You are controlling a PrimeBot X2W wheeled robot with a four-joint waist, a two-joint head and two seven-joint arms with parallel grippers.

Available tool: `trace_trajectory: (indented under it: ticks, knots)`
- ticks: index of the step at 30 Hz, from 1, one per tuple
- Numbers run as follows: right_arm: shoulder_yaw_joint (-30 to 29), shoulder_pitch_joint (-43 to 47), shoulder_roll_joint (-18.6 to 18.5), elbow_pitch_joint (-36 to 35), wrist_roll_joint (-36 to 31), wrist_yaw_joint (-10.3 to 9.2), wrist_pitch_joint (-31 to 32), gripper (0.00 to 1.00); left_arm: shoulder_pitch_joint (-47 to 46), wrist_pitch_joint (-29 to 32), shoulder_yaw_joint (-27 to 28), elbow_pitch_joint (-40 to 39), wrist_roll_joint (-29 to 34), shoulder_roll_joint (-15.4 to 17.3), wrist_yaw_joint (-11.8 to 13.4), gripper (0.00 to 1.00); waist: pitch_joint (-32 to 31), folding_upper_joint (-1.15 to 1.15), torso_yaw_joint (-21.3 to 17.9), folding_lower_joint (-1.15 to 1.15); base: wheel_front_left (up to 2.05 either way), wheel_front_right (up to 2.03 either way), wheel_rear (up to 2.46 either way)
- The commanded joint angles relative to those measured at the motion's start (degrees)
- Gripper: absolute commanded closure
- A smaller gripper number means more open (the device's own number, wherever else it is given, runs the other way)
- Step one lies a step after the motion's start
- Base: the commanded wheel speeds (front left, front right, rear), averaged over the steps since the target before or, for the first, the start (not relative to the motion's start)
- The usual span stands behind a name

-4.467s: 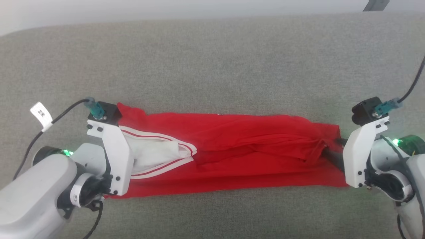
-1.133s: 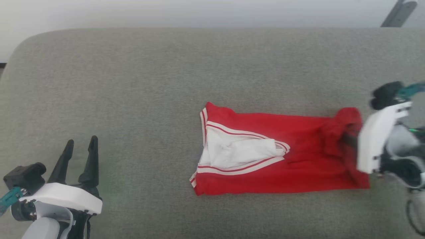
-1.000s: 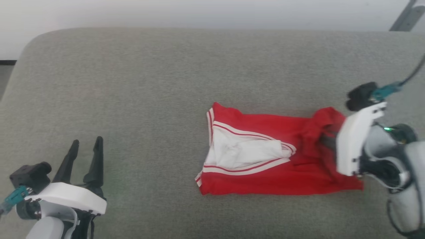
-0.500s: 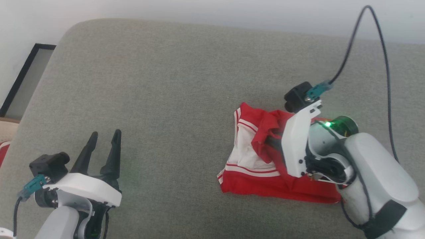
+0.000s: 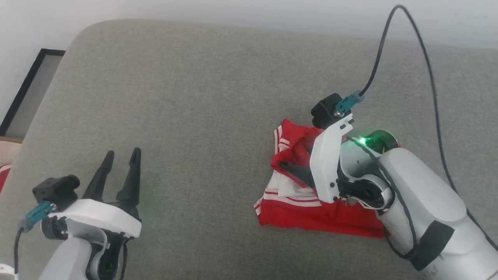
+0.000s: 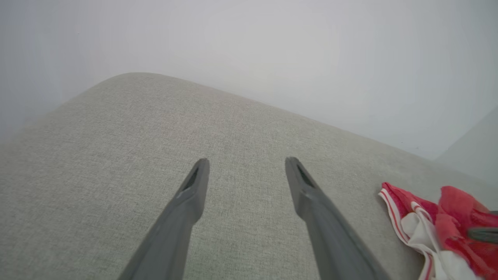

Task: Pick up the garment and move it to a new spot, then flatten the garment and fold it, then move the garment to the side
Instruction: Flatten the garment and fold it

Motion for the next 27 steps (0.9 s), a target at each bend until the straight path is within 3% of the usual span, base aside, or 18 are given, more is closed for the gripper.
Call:
trace_trajectory:
  ticks: [1,14,27]
  knots:
    - [0.6,-0.7,-0.7,-0.8,0.5,0.0,-0.4,0.0,-0.6,-0.3,0.6,0.2,-0.4,-0.1,-0.3,0.0,-0.2,0.0,-0.5,0.0,0.0,0.0,0.0]
    - [-2.8,1.5,-6.3,-6.7,-0.1,0.0,-7.0,0.0,1.4,-0.4,2.9,-0.1,0.5,0.9,-0.4,0.0,-1.7,0.0,-5.0,0.0,0.0,0.0,0.0]
    - [-12.8,9.3,-11.2,-8.1,-3.2,0.0,-23.6,0.0,4.4,-0.4,5.0,-1.0,0.8,3.2,0.3,0.0,-4.0,0.0,-11.6,0.0,0.0,0.0,0.0]
